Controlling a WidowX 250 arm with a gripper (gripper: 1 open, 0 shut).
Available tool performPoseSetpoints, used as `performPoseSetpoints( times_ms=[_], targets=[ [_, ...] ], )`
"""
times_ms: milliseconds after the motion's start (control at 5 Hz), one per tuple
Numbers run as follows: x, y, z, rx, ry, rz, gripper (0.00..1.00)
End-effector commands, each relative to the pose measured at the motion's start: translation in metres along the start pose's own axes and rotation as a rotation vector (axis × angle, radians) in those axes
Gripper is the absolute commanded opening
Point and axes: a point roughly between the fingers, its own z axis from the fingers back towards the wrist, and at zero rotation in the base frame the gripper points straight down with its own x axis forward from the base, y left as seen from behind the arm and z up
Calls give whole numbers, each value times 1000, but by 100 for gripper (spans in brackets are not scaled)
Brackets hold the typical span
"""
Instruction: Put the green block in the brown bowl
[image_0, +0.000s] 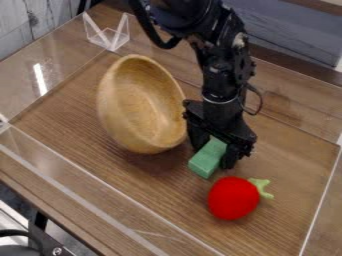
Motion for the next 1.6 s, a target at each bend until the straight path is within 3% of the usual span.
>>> performPoseSetpoints(
  times_ms=[0, 600, 800, 1400],
  targets=[
    [7, 5, 10, -3, -2, -13, 0],
    [-1, 8, 15, 7, -11, 41, 0],
    [0, 4, 23, 6, -14, 14, 0],
    [1, 15, 68, -32, -69, 55, 0]
  ],
)
